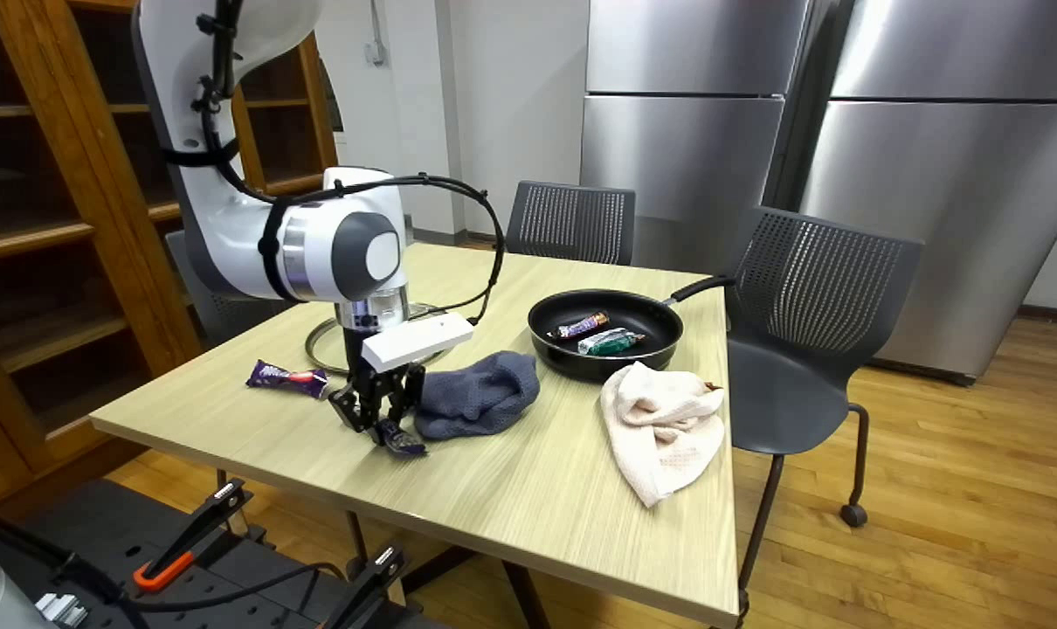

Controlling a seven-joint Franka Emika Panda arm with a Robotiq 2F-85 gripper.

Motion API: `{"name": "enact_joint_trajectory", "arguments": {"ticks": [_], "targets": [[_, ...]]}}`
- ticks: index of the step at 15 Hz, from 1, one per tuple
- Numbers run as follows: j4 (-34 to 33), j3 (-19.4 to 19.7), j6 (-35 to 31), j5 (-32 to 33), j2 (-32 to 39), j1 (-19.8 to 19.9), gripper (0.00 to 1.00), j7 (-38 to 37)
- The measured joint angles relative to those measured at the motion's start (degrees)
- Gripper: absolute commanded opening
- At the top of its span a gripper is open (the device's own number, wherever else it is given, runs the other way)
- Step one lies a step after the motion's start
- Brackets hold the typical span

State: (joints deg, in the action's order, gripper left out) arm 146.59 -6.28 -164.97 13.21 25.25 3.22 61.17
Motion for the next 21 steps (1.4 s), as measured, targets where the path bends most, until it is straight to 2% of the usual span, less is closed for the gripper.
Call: {"name": "enact_joint_trajectory", "arguments": {"ticks": [1, 10, 16, 21], "targets": [[-0.05, -0.11, -0.20, 0.00, -0.04, 0.00, 0.04, 0.00], [-2.21, -2.26, -1.78, -1.65, -3.42, 2.92, 0.03, 0.00], [-7.14, -5.28, -1.46, -9.71, -6.81, 8.03, 0.03, 0.35], [-14.28, -5.13, 1.32, -15.95, -7.79, 10.85, 0.03, 0.35]]}}
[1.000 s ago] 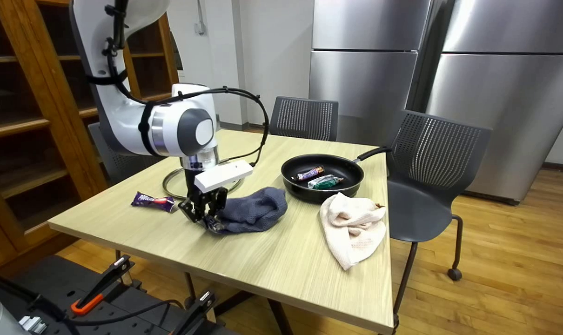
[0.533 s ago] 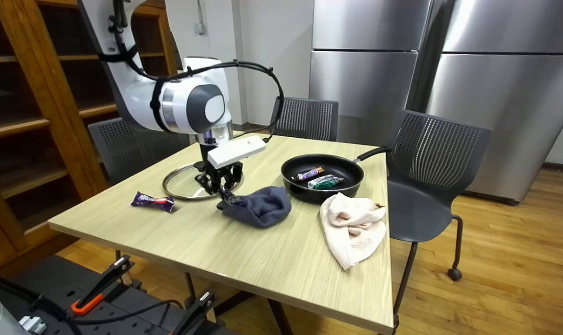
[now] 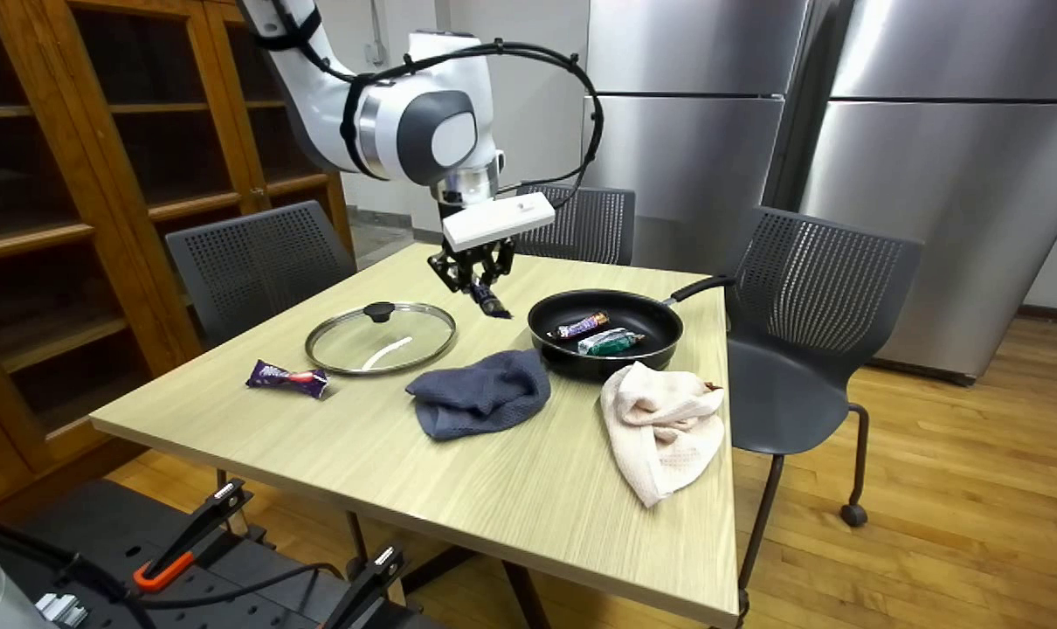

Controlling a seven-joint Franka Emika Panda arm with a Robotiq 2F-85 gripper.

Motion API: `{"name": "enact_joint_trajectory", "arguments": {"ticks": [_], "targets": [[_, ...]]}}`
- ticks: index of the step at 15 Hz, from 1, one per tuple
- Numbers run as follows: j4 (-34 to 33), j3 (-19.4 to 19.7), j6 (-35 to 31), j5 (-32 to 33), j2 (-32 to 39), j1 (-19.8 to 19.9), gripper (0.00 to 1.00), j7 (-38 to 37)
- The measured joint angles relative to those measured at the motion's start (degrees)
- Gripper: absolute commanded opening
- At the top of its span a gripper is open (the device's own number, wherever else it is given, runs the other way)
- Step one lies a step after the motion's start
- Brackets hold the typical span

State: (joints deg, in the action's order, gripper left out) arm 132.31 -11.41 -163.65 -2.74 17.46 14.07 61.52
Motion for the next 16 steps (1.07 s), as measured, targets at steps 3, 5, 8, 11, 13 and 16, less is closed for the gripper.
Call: {"name": "enact_joint_trajectory", "arguments": {"ticks": [3, 5, 8, 11, 13, 16], "targets": [[-4.69, 1.76, 2.19, -2.63, 0.20, 0.34, 0.03, -0.72], [-8.07, 3.24, 3.84, -4.17, 1.00, 0.35, 0.03, -2.36], [-13.95, 5.46, 6.49, -5.58, 3.88, 0.34, 0.03, -7.69], [-21.07, 6.72, 10.05, -7.70, 8.77, 0.38, 0.03, -13.77], [-26.19, 7.08, 11.76, -8.82, 12.73, 0.50, 0.03, -18.21], [-34.07, 7.72, 13.87, -9.10, 18.86, 0.60, 0.03, -26.41]]}}
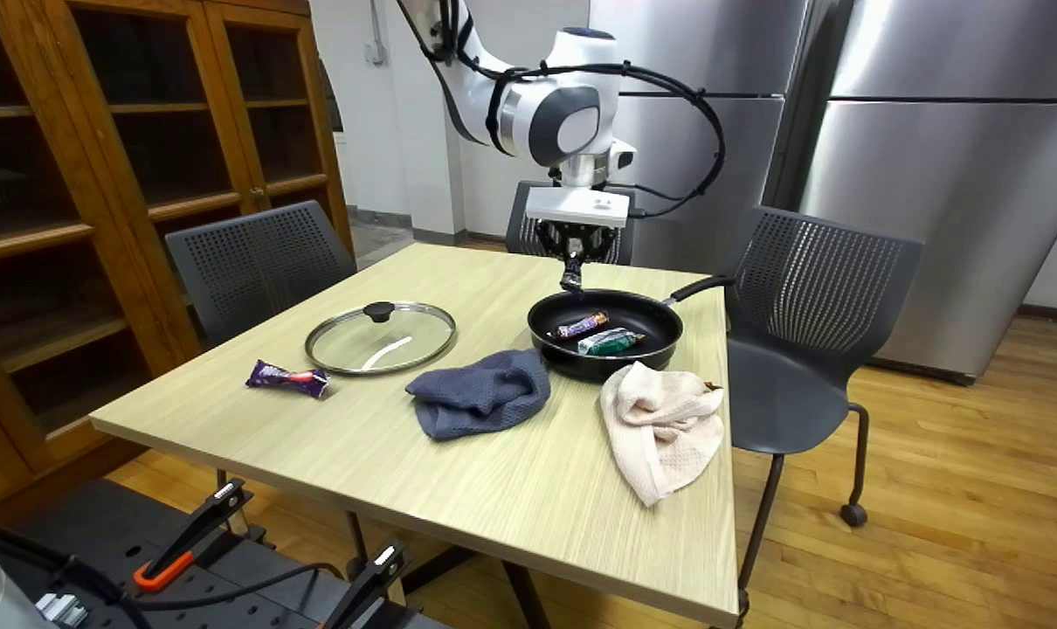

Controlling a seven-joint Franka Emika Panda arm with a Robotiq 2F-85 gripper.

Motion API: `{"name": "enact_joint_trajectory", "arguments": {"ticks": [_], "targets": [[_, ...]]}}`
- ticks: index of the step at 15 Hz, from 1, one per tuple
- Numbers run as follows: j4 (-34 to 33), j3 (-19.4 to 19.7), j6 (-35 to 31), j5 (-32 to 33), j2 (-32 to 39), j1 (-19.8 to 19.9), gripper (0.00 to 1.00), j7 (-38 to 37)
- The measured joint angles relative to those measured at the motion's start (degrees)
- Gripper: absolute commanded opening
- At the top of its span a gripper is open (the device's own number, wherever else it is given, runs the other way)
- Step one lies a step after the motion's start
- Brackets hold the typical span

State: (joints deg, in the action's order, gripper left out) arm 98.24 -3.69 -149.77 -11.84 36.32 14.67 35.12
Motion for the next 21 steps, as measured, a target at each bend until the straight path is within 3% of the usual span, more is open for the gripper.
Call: {"name": "enact_joint_trajectory", "arguments": {"ticks": [4, 10, 21], "targets": [[-8.00, 0.66, 0.38, 0.00, 6.49, 0.02, 0.03, -11.89], [-13.90, 1.53, 0.43, -0.77, 12.16, 0.96, 0.03, -24.51], [-14.52, 1.87, 1.58, -1.50, 13.30, 4.86, 0.03, -26.63]]}}
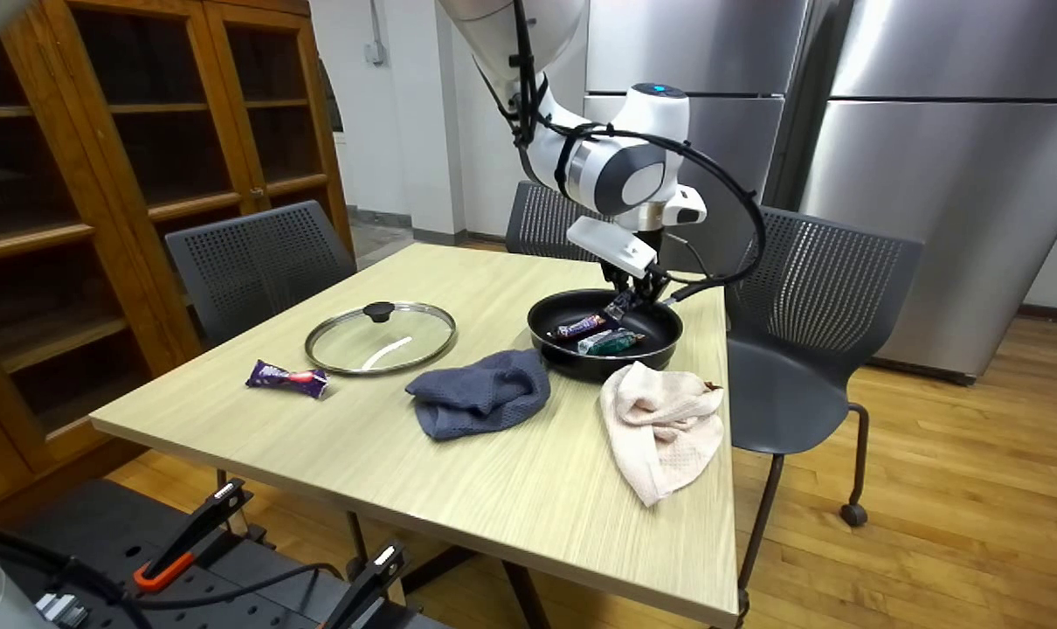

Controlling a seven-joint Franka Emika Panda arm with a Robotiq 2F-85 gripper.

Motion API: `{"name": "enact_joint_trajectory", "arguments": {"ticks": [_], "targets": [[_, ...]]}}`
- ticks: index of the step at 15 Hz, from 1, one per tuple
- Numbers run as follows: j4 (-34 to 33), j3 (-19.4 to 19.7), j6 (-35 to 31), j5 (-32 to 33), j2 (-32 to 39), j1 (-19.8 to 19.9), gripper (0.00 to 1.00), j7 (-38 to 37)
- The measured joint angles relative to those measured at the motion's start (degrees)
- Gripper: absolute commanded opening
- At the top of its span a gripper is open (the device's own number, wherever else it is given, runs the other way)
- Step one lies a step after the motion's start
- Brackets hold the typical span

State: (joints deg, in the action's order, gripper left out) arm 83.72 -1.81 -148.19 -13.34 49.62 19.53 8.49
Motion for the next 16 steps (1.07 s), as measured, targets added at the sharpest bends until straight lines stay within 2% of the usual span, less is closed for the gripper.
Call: {"name": "enact_joint_trajectory", "arguments": {"ticks": [1, 2, 10, 13, 16], "targets": [[0.13, 0.00, 0.25, 0.00, 0.00, 0.05, 0.26, 0.03], [0.27, 0.00, 0.45, 0.00, 0.00, 0.07, 0.41, 0.03], [1.04, -1.60, 0.68, -0.25, -0.31, 0.97, 0.99, 2.72], [4.48, -3.21, -0.23, 0.21, -2.94, 0.92, 1.00, 9.70], [11.38, -5.53, -2.62, 0.32, -7.77, 0.96, 1.00, 17.46]]}}
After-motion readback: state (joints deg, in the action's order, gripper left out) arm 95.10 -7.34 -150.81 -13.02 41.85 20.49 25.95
